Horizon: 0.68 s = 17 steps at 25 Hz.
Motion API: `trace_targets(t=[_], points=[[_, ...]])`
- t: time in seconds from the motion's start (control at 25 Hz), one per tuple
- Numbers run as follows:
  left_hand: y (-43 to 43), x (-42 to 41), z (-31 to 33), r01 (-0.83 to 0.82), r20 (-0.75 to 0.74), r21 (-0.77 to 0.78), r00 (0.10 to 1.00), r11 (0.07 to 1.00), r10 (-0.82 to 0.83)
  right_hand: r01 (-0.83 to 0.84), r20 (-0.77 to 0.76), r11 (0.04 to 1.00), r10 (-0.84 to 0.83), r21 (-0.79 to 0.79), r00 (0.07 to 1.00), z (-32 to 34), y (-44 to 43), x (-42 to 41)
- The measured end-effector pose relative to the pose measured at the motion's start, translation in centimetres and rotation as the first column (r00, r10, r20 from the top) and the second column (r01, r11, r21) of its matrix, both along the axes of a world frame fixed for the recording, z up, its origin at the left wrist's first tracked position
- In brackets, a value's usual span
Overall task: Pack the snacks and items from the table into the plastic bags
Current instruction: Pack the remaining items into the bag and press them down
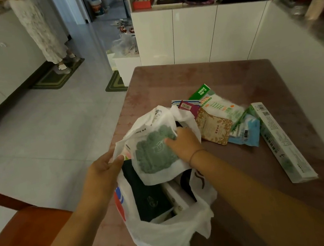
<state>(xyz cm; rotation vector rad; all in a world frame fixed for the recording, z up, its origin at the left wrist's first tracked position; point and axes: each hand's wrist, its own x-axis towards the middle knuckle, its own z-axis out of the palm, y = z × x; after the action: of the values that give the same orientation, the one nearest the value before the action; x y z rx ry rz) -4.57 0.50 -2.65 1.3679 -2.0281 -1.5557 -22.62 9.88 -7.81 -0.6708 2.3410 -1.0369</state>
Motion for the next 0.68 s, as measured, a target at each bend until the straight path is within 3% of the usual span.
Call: trace_targets(t=[0.08,0.2,0.32,0.4,0.48,0.56,0.6,0.68], points=[[0.0,0.0,0.0,-0.003,0.005,-0.006,1.0,1.0,0.003,-0.075,-0.135,0.984,0.097,0.162,0.986,-0.6,0.2,1.0],[0.0,-0.3,-0.1,0.005,0.013,-0.012,1.0,1.0,-0.005,-0.059,-0.321,0.928,0.187,0.369,0.928,-1.1,1.2,1.5],[0.0,-0.6,-0.6,0.01,0.034,-0.003,0.999,1.0,-0.01,-0.088,-0.392,0.887,0.287,0.453,0.874,-1.0,1.8,2.3],[0.1,-0.7,-0.8,-0.001,0.038,0.009,0.999,1.0,0.0,-0.114,-0.425,0.901,0.305,0.419,0.852,-0.7,2.0,2.4],[0.1,-0.8,-0.5,0.005,0.022,0.016,1.0,1.0,-0.006,-0.131,-0.391,0.981,0.178,0.144,0.903,0.2,3.1,0.9],[0.3,-1.0,-0.2,0.005,0.018,0.035,1.0,0.999,-0.005,0.028,-0.378,0.978,-0.107,-0.207,0.92,0.2,6.2,-2.7],[0.4,-1.1,-0.1,0.003,0.02,0.042,1.0,0.999,-0.003,0.162,-0.406,0.952,-0.261,-0.262,0.876,-0.6,8.5,-5.2],[0.7,-1.3,0.2,-0.006,0.021,0.045,1.0,0.999,0.005,0.458,-0.466,0.887,-0.428,-0.055,0.774,-3.4,14.1,-10.4]])
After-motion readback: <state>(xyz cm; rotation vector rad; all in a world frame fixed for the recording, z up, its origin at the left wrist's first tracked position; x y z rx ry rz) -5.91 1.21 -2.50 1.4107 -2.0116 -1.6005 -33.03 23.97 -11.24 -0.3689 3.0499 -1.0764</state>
